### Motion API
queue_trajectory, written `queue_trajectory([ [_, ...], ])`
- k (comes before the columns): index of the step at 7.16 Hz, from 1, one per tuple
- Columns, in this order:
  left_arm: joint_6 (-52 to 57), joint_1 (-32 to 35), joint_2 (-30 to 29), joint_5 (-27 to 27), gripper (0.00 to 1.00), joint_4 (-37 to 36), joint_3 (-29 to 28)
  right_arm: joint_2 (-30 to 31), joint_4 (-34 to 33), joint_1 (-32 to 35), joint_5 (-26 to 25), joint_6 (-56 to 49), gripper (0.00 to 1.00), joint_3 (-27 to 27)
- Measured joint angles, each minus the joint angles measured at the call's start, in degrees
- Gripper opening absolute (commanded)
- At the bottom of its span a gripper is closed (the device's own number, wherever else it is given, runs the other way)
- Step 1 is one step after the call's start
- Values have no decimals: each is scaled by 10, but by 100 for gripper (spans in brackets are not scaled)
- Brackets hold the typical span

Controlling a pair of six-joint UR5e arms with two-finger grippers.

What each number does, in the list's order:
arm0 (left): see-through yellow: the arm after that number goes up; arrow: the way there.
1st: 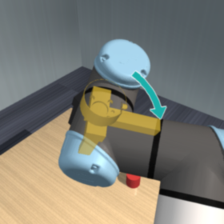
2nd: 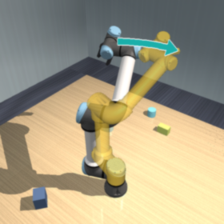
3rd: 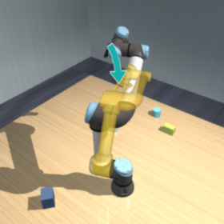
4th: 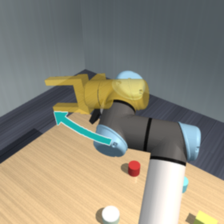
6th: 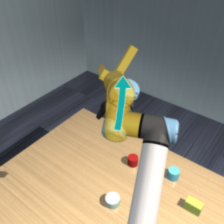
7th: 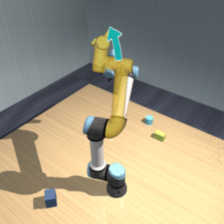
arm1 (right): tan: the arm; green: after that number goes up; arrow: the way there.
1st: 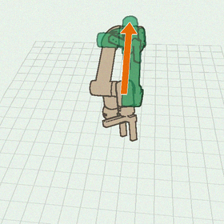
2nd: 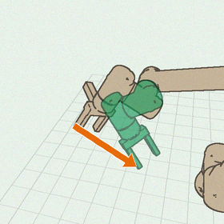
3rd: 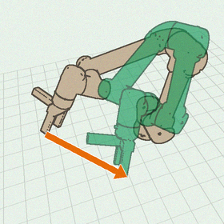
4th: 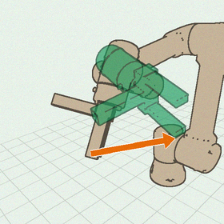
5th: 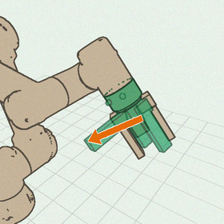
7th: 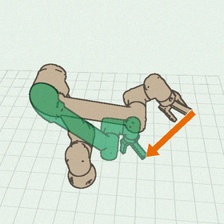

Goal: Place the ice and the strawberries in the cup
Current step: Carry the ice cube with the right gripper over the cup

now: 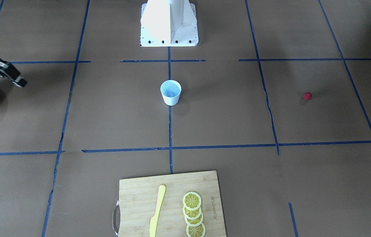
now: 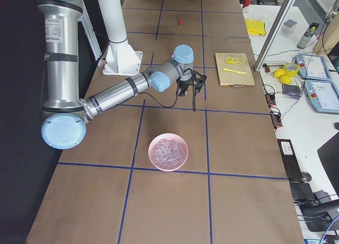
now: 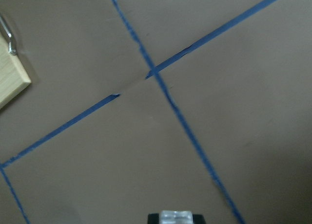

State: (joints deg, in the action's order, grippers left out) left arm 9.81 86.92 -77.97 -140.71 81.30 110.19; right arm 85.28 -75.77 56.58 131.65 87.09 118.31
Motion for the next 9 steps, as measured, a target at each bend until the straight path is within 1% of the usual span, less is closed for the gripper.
queue_trajectory([
  [1, 0, 0, 0, 0, 100, 0, -1, -63, -1, -79, -65, 136, 0, 0],
  [2, 1, 0, 0, 0, 100, 1, -3, -118, -17, -152, -133, 231, 0, -3],
  [3, 1, 0, -1, 0, 100, 2, -4, -175, -50, -217, -198, 296, 0, -17],
  [4, 1, 0, -1, 0, 100, 2, -4, -232, -77, -268, -252, 344, 0, -50],
  [5, 0, -1, -1, 0, 100, 3, -4, -274, -88, -300, -289, 374, 2, -87],
  [6, 0, -1, -1, 0, 100, 3, -4, -302, -91, -323, -311, 388, 2, -113],
  [7, 0, -1, -1, 0, 100, 3, -4, -317, -91, -336, -326, 392, 6, -126],
  [8, 0, -1, -1, 0, 100, 3, -5, -329, -90, -342, -336, 393, 18, -141],
  [9, 0, -1, -1, 0, 100, 3, -6, -342, -90, -344, -341, 392, 23, -158],
])
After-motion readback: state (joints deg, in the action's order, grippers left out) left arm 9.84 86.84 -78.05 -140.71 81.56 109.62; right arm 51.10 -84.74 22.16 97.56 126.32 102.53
